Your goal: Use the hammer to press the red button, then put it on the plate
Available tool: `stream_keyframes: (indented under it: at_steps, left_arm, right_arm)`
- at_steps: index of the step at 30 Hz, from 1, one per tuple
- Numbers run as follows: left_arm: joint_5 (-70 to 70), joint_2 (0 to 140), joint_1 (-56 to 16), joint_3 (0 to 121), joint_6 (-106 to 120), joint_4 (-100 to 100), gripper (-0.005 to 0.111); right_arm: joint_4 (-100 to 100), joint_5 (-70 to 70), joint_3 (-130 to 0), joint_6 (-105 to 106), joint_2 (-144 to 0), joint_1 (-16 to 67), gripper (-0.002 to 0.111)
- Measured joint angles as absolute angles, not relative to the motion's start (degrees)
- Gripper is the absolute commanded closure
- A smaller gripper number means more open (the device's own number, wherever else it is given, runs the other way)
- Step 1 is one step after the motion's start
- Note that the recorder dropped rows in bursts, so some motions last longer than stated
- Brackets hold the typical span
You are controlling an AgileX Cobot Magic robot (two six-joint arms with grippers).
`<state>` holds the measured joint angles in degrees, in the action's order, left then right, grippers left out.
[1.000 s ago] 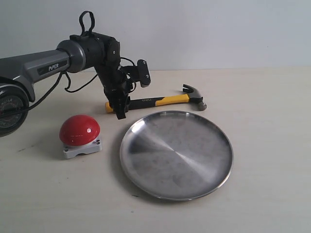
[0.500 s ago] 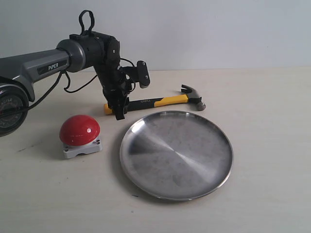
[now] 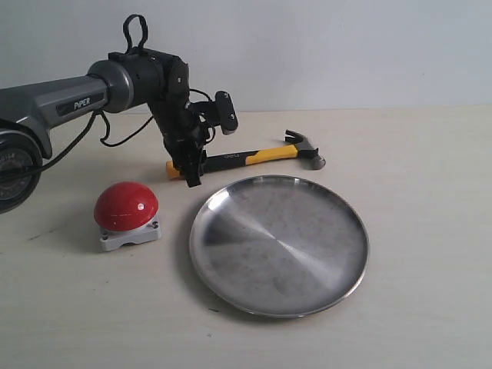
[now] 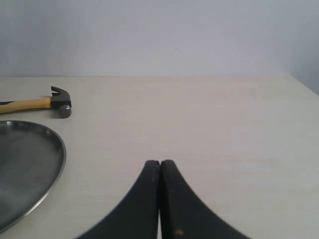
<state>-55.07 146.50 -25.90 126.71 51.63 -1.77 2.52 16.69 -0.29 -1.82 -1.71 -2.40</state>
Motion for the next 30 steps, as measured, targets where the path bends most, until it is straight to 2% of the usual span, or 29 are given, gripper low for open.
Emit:
stream_keyframes:
  at_steps: [10, 20, 30]
  left_arm:
    - [-58.10, 144.72, -26.15, 126.66, 50.96, -1.51, 0.107]
    - [-68.13, 140.73, -28.89, 126.66, 49.53, 0.00, 0.107]
    - [-65.48, 136.15, -29.22, 126.66, 47.01, 1.01, 0.107]
  right_arm:
    - [2.52, 16.69, -0.29, -1.82, -1.71, -2.40, 0.108]
    - [2.52, 16.69, -0.29, -1.82, -1.71, -2.40, 0.108]
    - [2.52, 16.69, -0.29, -1.82, -1.71, -2.40, 0.108]
